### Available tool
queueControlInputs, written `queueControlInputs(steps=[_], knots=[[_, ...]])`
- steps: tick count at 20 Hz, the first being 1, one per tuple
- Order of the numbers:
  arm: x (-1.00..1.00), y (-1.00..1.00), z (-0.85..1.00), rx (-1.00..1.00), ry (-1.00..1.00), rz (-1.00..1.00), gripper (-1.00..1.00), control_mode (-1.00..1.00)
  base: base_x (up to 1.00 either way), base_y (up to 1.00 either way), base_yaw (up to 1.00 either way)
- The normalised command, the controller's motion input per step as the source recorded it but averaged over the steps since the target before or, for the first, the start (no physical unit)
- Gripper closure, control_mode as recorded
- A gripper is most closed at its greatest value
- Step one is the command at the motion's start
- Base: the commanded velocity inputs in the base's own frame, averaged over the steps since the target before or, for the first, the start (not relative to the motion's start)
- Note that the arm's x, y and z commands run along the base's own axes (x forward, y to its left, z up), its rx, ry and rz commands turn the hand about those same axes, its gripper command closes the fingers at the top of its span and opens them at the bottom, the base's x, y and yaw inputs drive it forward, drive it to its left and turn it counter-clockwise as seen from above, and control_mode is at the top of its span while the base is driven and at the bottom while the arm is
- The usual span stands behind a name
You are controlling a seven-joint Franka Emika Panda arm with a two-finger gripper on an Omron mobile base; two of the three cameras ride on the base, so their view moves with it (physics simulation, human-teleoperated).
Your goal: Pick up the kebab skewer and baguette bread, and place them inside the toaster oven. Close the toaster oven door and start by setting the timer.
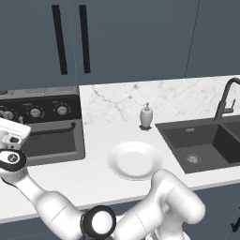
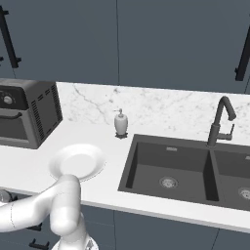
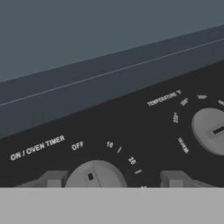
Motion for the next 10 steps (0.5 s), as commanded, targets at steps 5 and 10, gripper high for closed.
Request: queueControlInputs(steps=[5,10], knots=[[-0.38,0.28,0.4,0.8,-0.16,-0.3,1.0,-1.0,0.0,0.0,0.0],[-0.42,0.35,0.45,0.81,-0.17,-0.3,1.0,-1.0,0.0,0.0,0.0]])
